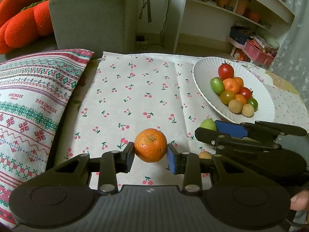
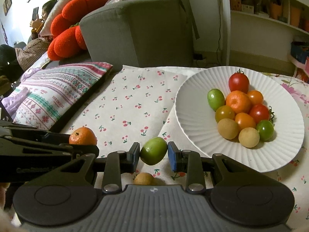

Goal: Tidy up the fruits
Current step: 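Carry the mandarin and green plum with both tools over the plate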

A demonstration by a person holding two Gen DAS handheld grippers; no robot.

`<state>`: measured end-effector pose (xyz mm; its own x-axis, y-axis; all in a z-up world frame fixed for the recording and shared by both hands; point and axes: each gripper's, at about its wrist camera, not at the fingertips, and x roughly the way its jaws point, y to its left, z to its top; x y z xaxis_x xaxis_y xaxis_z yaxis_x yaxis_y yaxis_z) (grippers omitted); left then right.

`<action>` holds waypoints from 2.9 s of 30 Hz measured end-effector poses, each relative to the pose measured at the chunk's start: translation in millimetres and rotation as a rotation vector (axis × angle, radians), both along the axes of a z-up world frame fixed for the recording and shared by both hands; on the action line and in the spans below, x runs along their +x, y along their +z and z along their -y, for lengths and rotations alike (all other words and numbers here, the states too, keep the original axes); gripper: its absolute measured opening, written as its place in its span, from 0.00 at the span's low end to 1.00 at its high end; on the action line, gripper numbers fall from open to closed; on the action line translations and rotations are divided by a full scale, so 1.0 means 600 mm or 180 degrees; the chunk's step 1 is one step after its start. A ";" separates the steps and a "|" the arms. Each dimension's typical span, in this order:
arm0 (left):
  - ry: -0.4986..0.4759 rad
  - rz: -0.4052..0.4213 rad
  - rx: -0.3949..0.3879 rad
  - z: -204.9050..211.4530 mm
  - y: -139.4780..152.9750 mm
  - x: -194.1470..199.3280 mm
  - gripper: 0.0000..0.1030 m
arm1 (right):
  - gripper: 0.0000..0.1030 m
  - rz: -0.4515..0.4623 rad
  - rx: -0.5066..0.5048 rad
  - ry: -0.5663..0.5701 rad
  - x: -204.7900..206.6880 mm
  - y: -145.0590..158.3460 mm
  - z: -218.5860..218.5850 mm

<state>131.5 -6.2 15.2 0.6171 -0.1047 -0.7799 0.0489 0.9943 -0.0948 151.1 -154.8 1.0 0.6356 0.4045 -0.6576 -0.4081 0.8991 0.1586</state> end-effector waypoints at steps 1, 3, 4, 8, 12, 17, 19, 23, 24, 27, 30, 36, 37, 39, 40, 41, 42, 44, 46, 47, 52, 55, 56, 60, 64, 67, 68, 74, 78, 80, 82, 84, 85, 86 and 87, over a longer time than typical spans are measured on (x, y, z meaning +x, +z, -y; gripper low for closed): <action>-0.0006 0.0002 0.0000 0.001 0.000 0.000 0.23 | 0.27 0.0015 0.0007 0.0010 -0.001 0.002 -0.001; -0.0016 -0.0002 -0.0011 0.001 0.001 0.001 0.23 | 0.27 0.0036 0.0029 0.0030 -0.002 0.007 -0.001; -0.0018 -0.0003 -0.0019 0.001 0.001 0.001 0.23 | 0.27 0.0047 0.0041 0.0039 -0.003 0.010 0.000; -0.0016 0.0011 -0.0010 0.001 0.002 0.004 0.23 | 0.27 0.0093 0.0049 0.0045 -0.006 0.018 0.001; -0.0036 0.0039 -0.0021 0.004 0.004 0.006 0.23 | 0.27 0.0120 0.0068 0.0038 -0.007 0.022 0.005; -0.0084 0.0126 -0.0052 0.009 0.012 0.005 0.23 | 0.27 0.0173 0.0169 0.0006 -0.008 0.037 0.021; -0.0104 0.0172 -0.0078 0.010 0.015 0.006 0.23 | 0.27 0.0211 0.0245 -0.0033 -0.008 0.048 0.035; -0.0122 0.0270 -0.0111 0.014 0.021 0.010 0.23 | 0.27 0.0311 0.0425 -0.0199 -0.001 0.075 0.080; -0.0134 0.0299 -0.0119 0.017 0.023 0.010 0.23 | 0.27 0.0334 0.0471 -0.0260 0.002 0.081 0.094; -0.0187 0.0372 -0.0132 0.029 0.029 0.014 0.23 | 0.27 0.0387 0.0608 -0.0499 0.014 0.094 0.142; -0.0262 0.0389 -0.0169 0.042 0.030 0.021 0.23 | 0.27 0.0394 0.0735 -0.0754 0.026 0.097 0.191; -0.0435 0.0386 -0.0215 0.077 0.031 0.050 0.23 | 0.27 0.0290 0.0820 -0.1066 0.054 0.079 0.245; -0.0468 0.0375 -0.0225 0.087 0.029 0.059 0.23 | 0.27 0.0266 0.0806 -0.1094 0.059 0.074 0.246; -0.0520 0.0363 -0.0260 0.100 0.027 0.071 0.23 | 0.27 0.0210 0.0782 -0.1126 0.068 0.066 0.249; -0.0545 0.0356 -0.0280 0.109 0.025 0.078 0.23 | 0.27 0.0185 0.0766 -0.1135 0.073 0.061 0.251; -0.0576 0.0349 -0.0295 0.118 0.023 0.085 0.23 | 0.27 0.0166 0.0750 -0.1135 0.073 0.060 0.253; -0.0607 0.0347 -0.0294 0.126 0.021 0.092 0.23 | 0.27 0.0147 0.0736 -0.1133 0.074 0.059 0.253; -0.0655 0.0349 -0.0246 0.138 0.017 0.102 0.23 | 0.27 0.0109 0.0710 -0.1119 0.074 0.055 0.259; -0.0664 0.0324 -0.0211 0.146 0.012 0.118 0.23 | 0.27 0.0083 0.0671 -0.1103 0.077 0.051 0.260; -0.0668 0.0306 -0.0223 0.148 0.009 0.125 0.23 | 0.27 0.0069 0.0656 -0.1098 0.079 0.049 0.261; -0.0646 0.0247 -0.0280 0.153 0.003 0.155 0.23 | 0.27 0.0064 0.0615 -0.1065 0.090 0.042 0.262; -0.0650 0.0292 -0.0293 0.151 0.012 0.177 0.23 | 0.27 0.0080 0.0625 -0.1066 0.098 0.039 0.266; -0.0664 0.0293 -0.0282 0.152 0.014 0.185 0.23 | 0.27 0.0091 0.0630 -0.1058 0.101 0.038 0.267; -0.0709 0.0289 -0.0264 0.162 0.011 0.215 0.23 | 0.27 0.0126 0.0673 -0.1002 0.115 0.033 0.267; -0.0723 0.0280 -0.0406 0.166 0.006 0.232 0.23 | 0.27 0.0129 0.0727 -0.0914 0.126 0.028 0.262; -0.0761 0.0238 -0.0377 0.176 -0.003 0.241 0.23 | 0.27 0.0152 0.0776 -0.0890 0.134 0.027 0.260; -0.0780 0.0227 -0.0372 0.177 -0.004 0.242 0.23 | 0.27 0.0165 0.0769 -0.0875 0.136 0.027 0.258; -0.0823 0.0226 -0.0430 0.176 -0.009 0.247 0.23 | 0.27 0.0222 0.0634 -0.0778 0.144 0.025 0.243; -0.0831 0.0194 -0.0501 0.167 -0.010 0.249 0.23 | 0.27 0.0179 0.0556 -0.0759 0.149 0.017 0.242; -0.0826 0.0171 -0.0543 0.164 -0.010 0.252 0.24 | 0.28 0.0174 0.0488 -0.0750 0.148 0.015 0.239; -0.0818 0.0174 -0.0551 0.163 -0.011 0.252 0.24 | 0.28 0.0180 0.0432 -0.0727 0.147 0.014 0.235; -0.0825 0.0188 -0.0542 0.163 -0.012 0.251 0.24 | 0.28 0.0195 0.0370 -0.0711 0.145 0.014 0.229; -0.0823 0.0189 -0.0534 0.162 -0.012 0.250 0.24 | 0.28 0.0203 0.0348 -0.0704 0.145 0.015 0.227; -0.0820 0.0187 -0.0542 0.162 -0.013 0.251 0.24 | 0.28 0.0206 0.0338 -0.0699 0.144 0.015 0.227; -0.0818 0.0182 -0.0562 0.161 -0.013 0.251 0.24 | 0.28 0.0204 0.0336 -0.0698 0.145 0.015 0.227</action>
